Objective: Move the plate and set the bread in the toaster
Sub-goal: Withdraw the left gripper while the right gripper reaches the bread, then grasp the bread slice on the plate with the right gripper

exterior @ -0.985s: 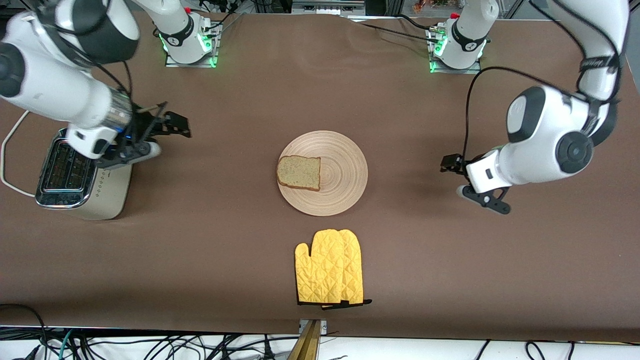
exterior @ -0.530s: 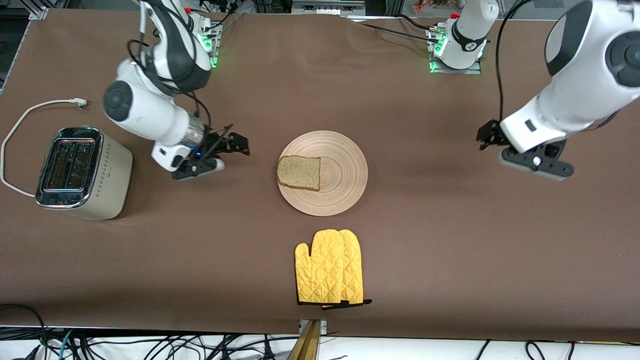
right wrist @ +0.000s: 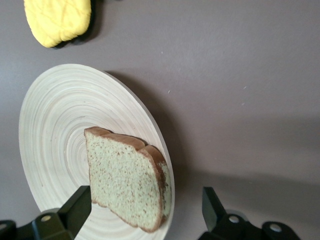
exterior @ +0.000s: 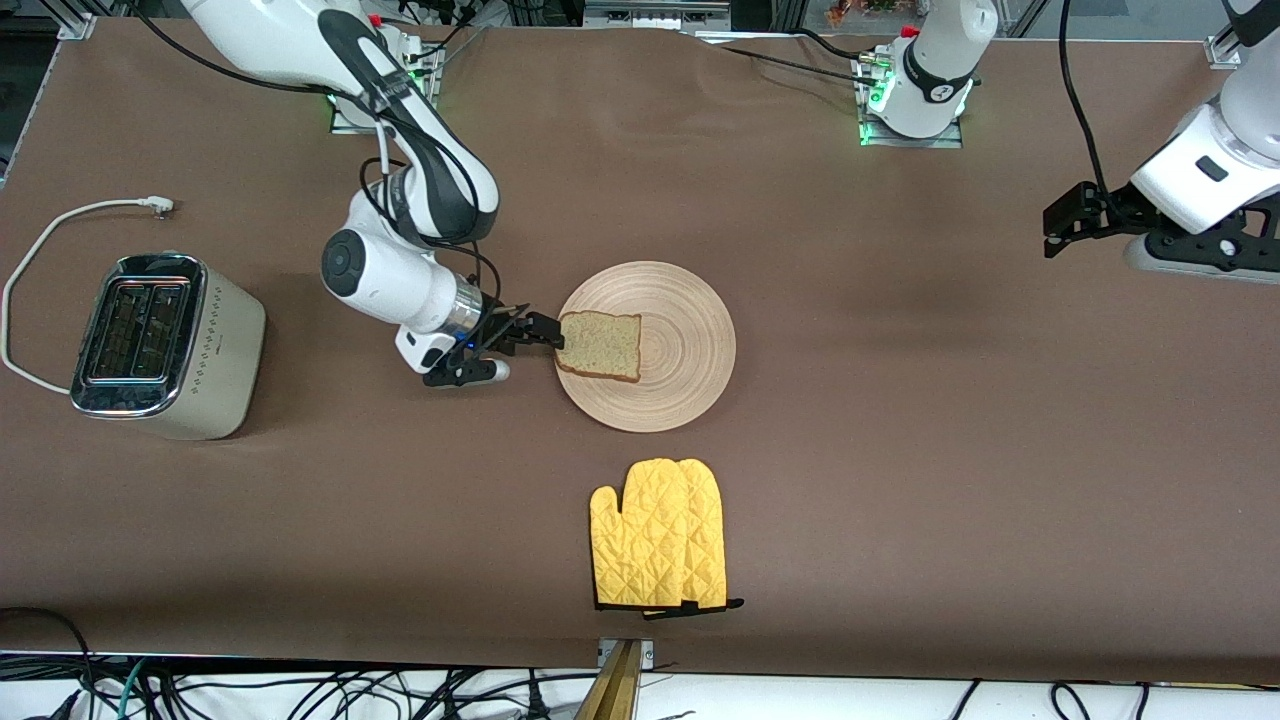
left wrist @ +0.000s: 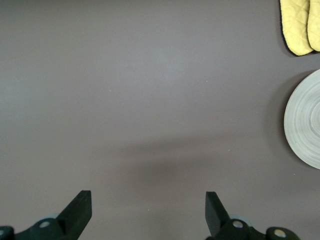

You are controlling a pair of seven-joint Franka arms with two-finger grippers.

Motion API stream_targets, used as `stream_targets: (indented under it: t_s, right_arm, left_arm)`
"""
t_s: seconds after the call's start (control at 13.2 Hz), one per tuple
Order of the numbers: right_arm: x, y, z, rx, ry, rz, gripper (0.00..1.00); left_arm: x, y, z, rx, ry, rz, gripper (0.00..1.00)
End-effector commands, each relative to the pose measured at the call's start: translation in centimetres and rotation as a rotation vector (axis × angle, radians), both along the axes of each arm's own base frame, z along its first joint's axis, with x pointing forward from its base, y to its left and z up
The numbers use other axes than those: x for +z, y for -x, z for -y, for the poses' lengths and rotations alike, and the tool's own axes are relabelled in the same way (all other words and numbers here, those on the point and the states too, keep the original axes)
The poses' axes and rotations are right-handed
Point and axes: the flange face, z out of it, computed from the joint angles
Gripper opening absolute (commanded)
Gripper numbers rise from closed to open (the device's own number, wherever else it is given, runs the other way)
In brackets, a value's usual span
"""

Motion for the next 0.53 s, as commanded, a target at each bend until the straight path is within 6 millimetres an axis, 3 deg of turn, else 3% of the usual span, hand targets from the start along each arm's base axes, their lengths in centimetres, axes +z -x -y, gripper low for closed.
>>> stream_targets:
  t_s: [0.0, 0.15, 0.45]
  right_arm:
    - [-1.3, 1.8, -0.4, -0.056, -0.010, -0.008, 0.90]
    - [-1.7, 2.0, -0.6, -0.065, -0.008, -0.017, 0.77]
    - [-2.5, 2.6, -0.3, -0.076, 0.005, -0.023, 0.59]
  left_arm:
    - [-0.6, 1.5, 0.7, 0.036, 0.053, 0.014, 1.00]
    - [-0.2, 1.0, 0.9, 0.030, 0.091, 0.017, 1.00]
    - [-0.2, 0.8, 1.7, 0.011, 0.082, 0.015, 1.00]
